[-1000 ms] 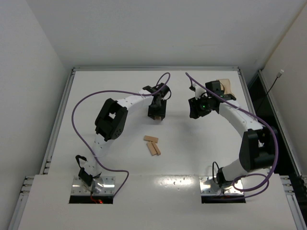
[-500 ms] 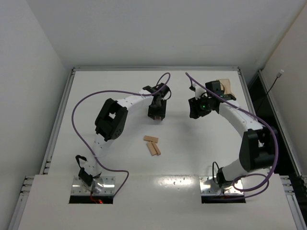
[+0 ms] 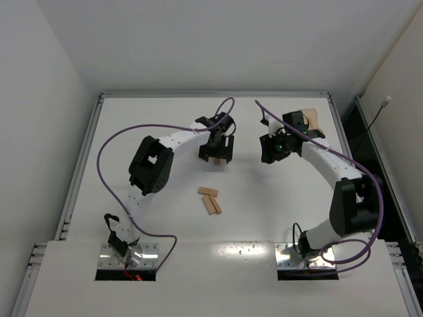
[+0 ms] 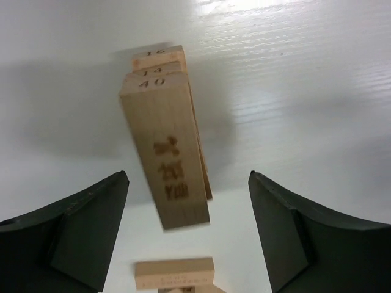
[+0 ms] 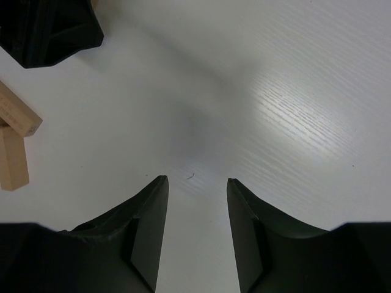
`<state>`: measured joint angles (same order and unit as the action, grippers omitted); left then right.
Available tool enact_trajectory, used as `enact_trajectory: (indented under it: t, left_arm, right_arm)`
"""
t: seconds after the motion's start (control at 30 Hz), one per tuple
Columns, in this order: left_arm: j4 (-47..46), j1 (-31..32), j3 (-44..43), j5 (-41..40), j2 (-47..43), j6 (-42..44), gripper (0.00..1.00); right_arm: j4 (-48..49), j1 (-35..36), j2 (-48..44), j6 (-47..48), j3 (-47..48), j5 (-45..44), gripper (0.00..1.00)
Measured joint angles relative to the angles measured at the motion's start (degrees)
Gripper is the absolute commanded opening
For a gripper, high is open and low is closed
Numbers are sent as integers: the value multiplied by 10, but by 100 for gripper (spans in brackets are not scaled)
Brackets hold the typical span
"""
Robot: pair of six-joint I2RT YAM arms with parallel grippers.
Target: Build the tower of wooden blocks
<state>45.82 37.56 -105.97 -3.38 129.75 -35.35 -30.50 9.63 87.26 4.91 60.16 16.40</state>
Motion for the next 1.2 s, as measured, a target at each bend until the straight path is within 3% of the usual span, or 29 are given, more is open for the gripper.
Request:
enact_trajectory:
  t: [0.33, 0.4, 0.6, 0.67, 0.8, 1.0, 1.2]
  left_arm:
    - [-5, 13, -5, -48, -176, 26, 77]
    - [-10, 18, -8, -67, -214, 36, 81]
    - [-33, -7, 40, -146, -331, 54, 93]
    - [-36, -44, 87, -168, -370, 56, 96]
    - [-46, -186, 153, -162, -393, 60, 99]
    - [-52, -408, 259, -45, -403, 70, 99]
    - [-60, -483, 310, 63, -417, 80, 99]
  right_arm:
    - [0, 4, -6, 5, 0, -4, 49]
    - [0, 11, -14, 14, -1, -10, 49]
    - [-1, 118, -80, 68, -1, -2, 49]
    - [3, 174, -99, 81, -2, 9, 49]
    - [22, 282, -91, 89, -6, 19, 49]
    - [46, 376, 53, 75, 35, 10, 45]
    - [80, 395, 163, 38, 83, -3, 41]
